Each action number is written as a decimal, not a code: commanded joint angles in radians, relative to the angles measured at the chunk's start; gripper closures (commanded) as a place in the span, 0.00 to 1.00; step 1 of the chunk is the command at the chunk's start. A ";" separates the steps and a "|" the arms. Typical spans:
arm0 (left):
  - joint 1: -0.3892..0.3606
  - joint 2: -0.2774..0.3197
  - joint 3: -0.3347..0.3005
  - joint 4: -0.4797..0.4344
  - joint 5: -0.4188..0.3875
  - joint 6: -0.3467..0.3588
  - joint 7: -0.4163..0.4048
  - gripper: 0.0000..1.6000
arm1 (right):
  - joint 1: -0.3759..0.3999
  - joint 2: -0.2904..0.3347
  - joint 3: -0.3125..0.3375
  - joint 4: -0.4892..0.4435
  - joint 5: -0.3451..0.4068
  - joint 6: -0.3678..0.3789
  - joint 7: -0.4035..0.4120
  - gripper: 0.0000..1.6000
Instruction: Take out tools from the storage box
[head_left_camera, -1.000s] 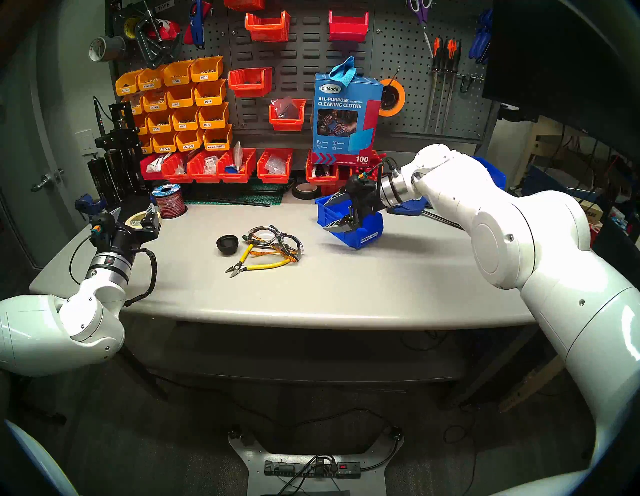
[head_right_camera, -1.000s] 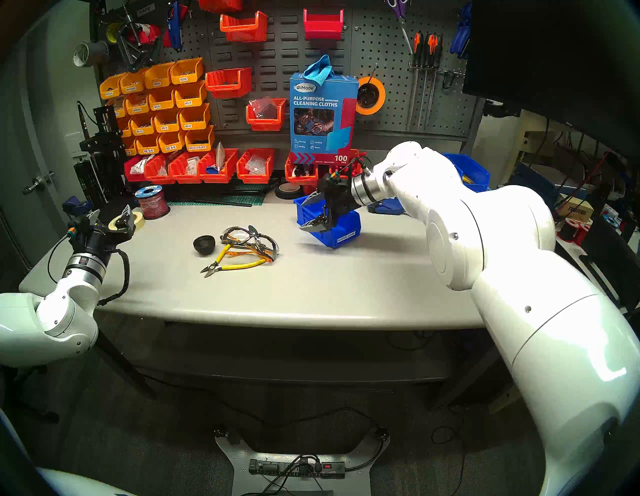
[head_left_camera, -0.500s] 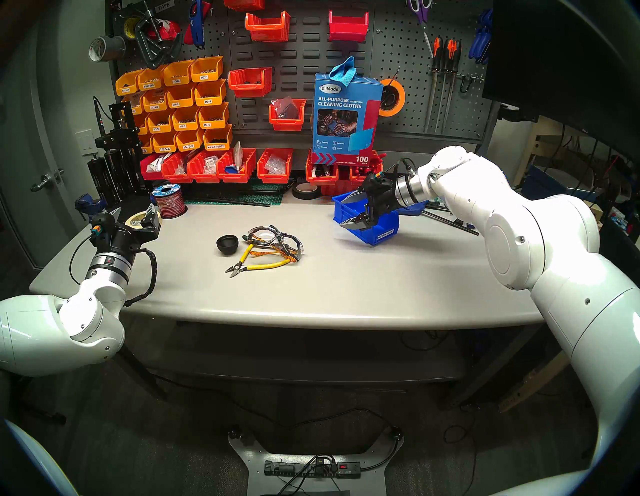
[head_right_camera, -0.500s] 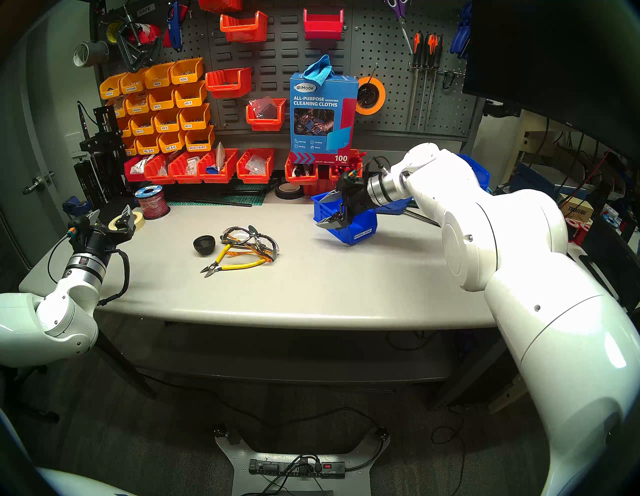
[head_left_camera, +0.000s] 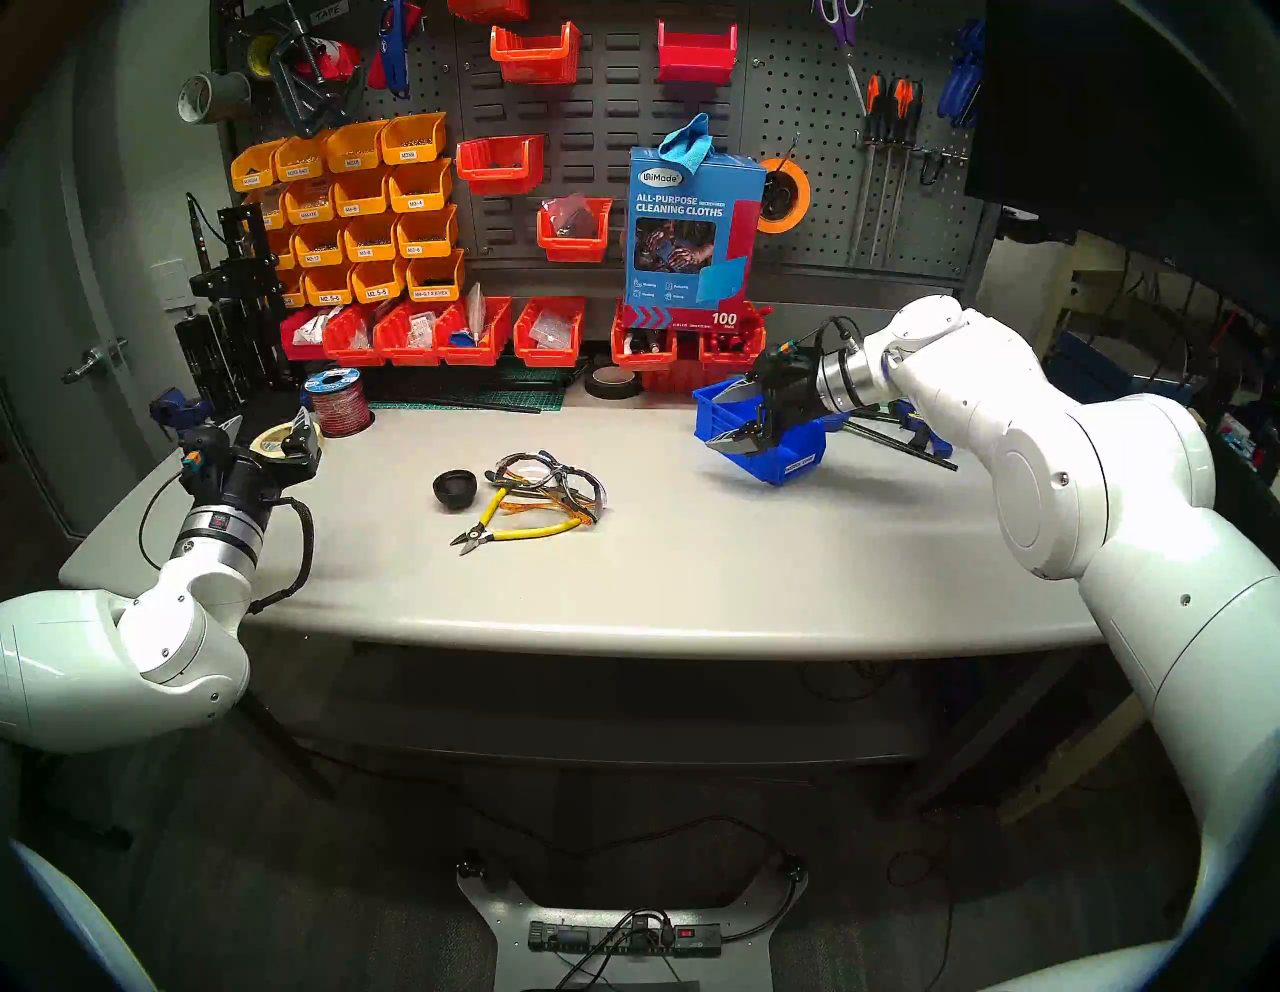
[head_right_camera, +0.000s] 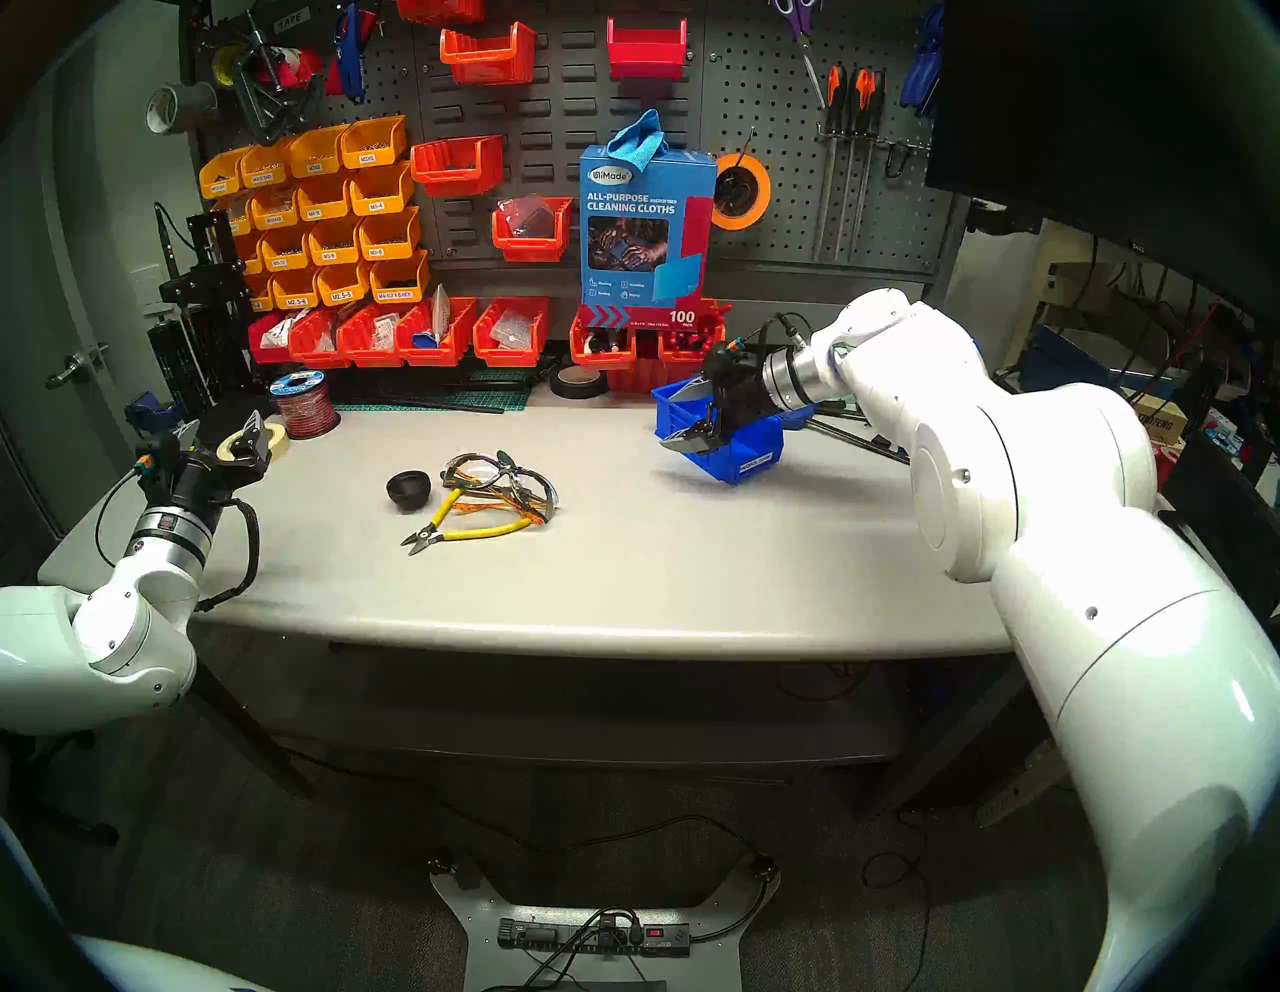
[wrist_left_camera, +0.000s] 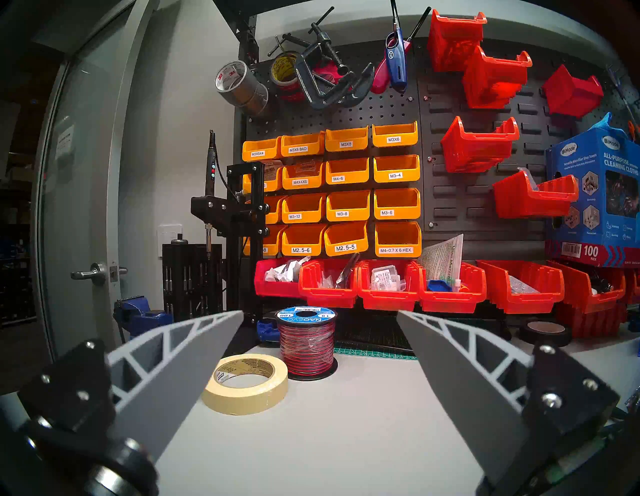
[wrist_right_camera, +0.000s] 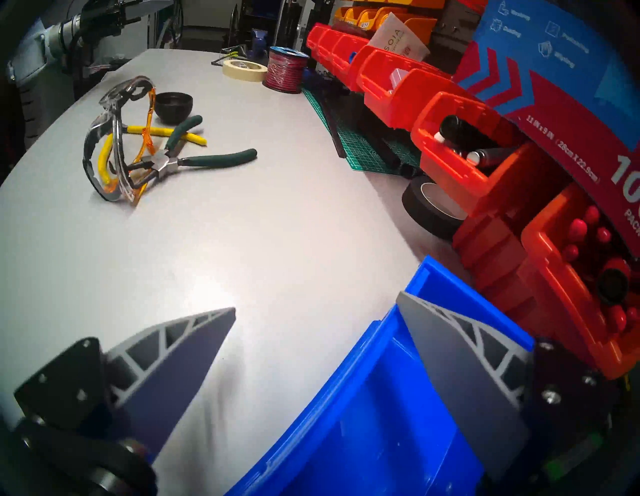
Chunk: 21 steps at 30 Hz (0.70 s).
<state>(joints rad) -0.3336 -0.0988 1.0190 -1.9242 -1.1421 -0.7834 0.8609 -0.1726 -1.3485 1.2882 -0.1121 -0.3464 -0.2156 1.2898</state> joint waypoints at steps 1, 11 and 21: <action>-0.008 -0.002 -0.008 0.001 0.002 -0.002 0.000 0.00 | -0.019 0.050 -0.010 0.006 -0.013 0.032 -0.005 0.00; -0.007 -0.002 -0.007 0.001 0.001 -0.002 0.000 0.00 | -0.014 0.129 -0.014 0.006 -0.014 0.059 -0.037 0.00; -0.007 -0.002 -0.007 0.000 0.000 -0.002 -0.001 0.00 | -0.029 0.192 -0.036 0.012 -0.033 0.096 -0.058 0.00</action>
<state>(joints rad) -0.3326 -0.0990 1.0191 -1.9245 -1.1437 -0.7834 0.8606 -0.1939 -1.2236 1.2602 -0.0904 -0.3673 -0.1484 1.2423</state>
